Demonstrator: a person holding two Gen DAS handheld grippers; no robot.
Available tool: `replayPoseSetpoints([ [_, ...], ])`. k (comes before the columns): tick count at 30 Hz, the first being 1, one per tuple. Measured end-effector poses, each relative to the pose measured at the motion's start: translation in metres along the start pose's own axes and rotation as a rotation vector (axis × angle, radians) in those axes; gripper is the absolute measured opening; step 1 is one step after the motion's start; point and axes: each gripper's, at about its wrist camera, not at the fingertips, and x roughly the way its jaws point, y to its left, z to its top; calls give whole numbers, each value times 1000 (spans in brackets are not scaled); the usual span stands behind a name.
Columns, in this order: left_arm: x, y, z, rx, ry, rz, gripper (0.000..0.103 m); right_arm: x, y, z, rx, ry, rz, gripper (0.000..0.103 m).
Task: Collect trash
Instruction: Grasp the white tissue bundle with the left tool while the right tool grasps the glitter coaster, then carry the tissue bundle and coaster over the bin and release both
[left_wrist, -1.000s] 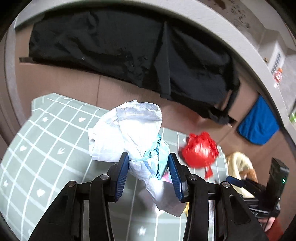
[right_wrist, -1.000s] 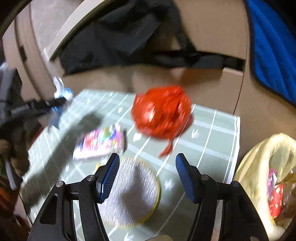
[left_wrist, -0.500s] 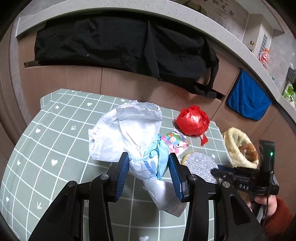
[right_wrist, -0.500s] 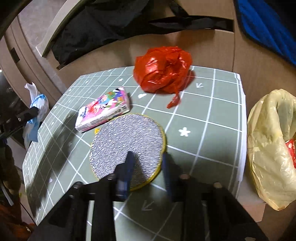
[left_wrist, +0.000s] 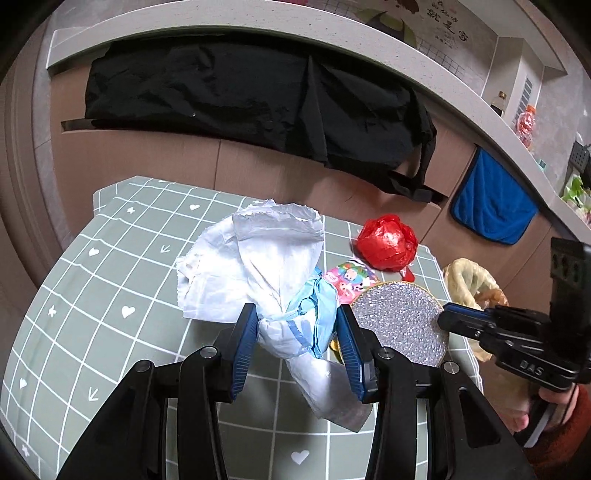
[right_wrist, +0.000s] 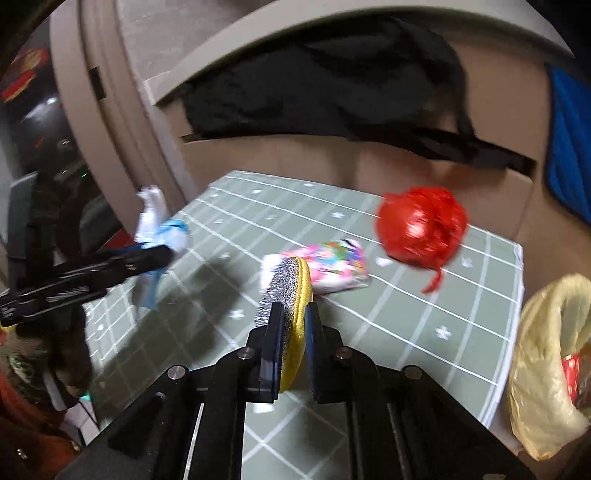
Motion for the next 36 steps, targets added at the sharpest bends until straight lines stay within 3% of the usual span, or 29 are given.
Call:
replayPoseSetpoints([
  [10, -15, 29, -10, -51, -10, 23, 44, 12, 53, -1, -117, 22, 27, 12],
  [14, -21, 37, -14, -74, -12, 24, 44, 30, 58, -4, -155, 60, -44, 24],
  [18, -24, 38, -16, -77, -14, 27, 44, 46, 51, -13, -141, 96, -42, 23],
  [22, -25, 32, -15, -66, -16, 37, 44, 44, 42, -11, -113, 85, -27, 13],
  [27, -28, 8, -6, -19, -50, 46, 44, 22, 28, -2, -84, 24, -39, 13],
  [36, -43, -88, 41, 146, -202, 59, 44, -51, -1, 31, -109, -128, -95, 13],
])
